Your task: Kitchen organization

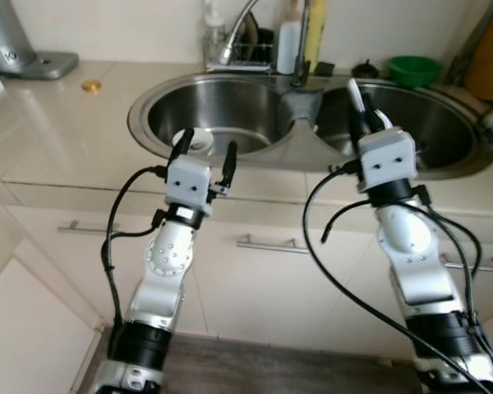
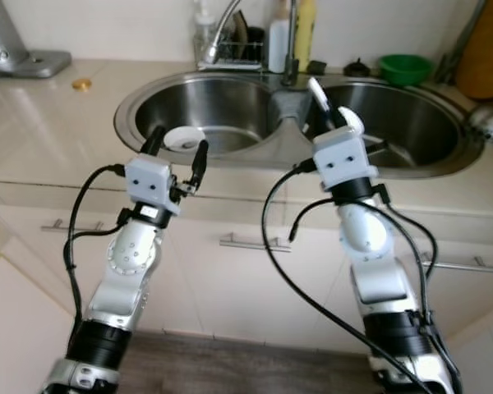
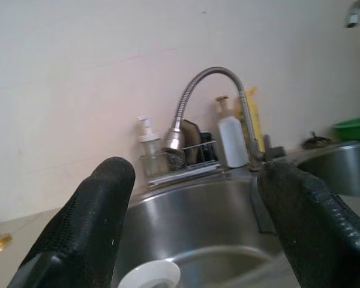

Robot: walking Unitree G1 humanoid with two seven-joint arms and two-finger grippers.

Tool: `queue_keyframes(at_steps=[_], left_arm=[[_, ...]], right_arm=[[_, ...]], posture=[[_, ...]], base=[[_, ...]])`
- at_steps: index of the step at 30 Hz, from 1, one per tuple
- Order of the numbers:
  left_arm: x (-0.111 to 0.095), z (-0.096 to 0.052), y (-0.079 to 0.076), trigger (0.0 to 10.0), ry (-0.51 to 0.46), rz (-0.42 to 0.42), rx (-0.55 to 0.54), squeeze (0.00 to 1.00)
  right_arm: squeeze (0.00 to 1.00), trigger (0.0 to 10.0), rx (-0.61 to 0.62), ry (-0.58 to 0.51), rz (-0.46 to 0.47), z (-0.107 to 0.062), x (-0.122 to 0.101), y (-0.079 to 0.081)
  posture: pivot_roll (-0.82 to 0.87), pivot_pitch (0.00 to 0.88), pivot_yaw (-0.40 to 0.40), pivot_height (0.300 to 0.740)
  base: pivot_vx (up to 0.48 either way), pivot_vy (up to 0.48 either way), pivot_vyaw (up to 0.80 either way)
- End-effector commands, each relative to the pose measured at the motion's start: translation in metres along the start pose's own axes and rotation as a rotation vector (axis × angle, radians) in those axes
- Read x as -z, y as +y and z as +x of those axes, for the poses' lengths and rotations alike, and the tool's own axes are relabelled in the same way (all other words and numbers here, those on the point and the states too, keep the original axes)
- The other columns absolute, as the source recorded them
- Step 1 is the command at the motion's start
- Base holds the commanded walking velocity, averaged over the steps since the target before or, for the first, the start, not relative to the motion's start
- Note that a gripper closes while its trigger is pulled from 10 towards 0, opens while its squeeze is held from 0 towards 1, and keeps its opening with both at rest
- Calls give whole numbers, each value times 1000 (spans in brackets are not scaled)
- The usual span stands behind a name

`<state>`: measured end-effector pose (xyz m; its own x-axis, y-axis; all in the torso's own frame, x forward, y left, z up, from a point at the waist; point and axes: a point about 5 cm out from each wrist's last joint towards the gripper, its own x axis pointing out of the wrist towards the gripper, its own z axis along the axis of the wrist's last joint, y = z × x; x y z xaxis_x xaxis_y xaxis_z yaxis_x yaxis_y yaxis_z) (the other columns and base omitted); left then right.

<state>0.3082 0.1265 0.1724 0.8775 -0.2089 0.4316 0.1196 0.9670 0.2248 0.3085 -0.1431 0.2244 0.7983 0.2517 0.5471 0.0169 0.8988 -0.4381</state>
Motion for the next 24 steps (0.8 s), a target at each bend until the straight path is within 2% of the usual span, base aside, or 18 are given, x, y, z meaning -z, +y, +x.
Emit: queue_keyframes(at_steps=[1,15,17,18,22,24], left_arm=[[-3,3,-9,10000,-7,-12,27,0],[-3,2,-9,10000,-5,-11,27,0],[-3,3,-10,10000,-5,-11,29,0],[-2,4,-10,10000,-4,-9,32,0],[-1,5,-11,10000,0,-3,35,0],[-1,6,-11,10000,3,3,36,0]], right_arm=[[0,10000,25,2,-16,0,1,-8],[0,10000,14,90,21,-3,16,-4],[0,10000,9,123,41,0,21,-7],[0,10000,4,182,86,1,30,-8],[0,10000,15,221,97,6,38,-12],[0,10000,33,258,118,14,45,-17]], posture=[[-111,0,7,740],[-108,0,6,740],[-110,0,10,740],[-111,0,10,740],[-105,0,9,740],[-103,0,8,740]], base=[[270,0,0],[270,0,0],[272,0,0],[0,0,0],[0,0,0],[0,0,0]])
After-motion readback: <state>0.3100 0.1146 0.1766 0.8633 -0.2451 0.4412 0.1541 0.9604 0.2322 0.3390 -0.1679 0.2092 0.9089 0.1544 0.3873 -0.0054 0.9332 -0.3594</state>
